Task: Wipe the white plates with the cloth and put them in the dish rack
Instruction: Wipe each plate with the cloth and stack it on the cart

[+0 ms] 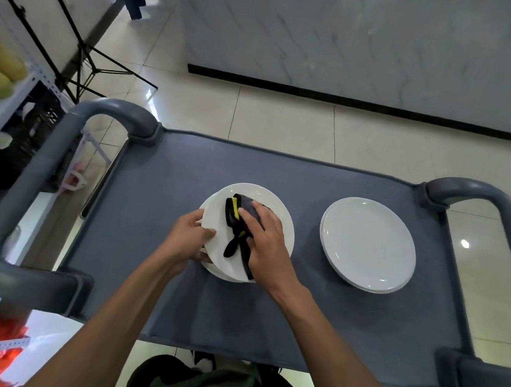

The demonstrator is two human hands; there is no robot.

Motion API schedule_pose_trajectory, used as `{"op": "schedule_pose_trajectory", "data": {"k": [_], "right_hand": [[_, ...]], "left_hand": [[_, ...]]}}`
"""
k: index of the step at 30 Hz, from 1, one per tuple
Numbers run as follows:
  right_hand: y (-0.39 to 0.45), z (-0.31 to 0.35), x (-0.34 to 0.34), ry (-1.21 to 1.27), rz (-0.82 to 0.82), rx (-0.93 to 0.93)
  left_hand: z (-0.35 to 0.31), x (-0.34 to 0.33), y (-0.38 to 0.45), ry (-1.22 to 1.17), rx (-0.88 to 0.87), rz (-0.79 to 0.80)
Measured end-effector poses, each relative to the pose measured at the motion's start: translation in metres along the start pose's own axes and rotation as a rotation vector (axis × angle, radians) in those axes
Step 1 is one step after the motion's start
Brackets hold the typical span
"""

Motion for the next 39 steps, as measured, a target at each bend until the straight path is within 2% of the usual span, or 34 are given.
{"op": "schedule_pose_trajectory", "data": {"k": [11,17,26,30,39], "right_hand": [[-0.008,0.015,-0.005,-0.039,-0.015,0.111],[0.014,0.025,0.016,-0.137,-0.077,0.152],[0.036,0.028,0.075,-0.299,-0.287,-0.029],[0.033,0.014,0.095,-0.310,-0.293,-0.122],[0.006,0.012,0.098,-0.320,-0.300,-0.160]], "left_hand": [[-0.004,-0.003,-0.006,-0.037,-0.056,0.146],[-0.013,-0.001,-0.003,-0.072,-0.104,0.192],[-0.027,-0.004,-0.006,-0.194,-0.168,0.217],[-0.033,-0.006,-0.007,-0.280,-0.162,0.181],[-0.046,-0.018,-0.007,-0.348,-0.189,0.120]]}}
Point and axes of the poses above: each hand's wrist, its own y-axis towards the middle knuckle, its own x-axis out of the back of the hand, z = x × y, the point moved 3 cm from there along y, towards the middle knuckle, and after that the axes turned 1 degree about -y, right-handed, at the moved point
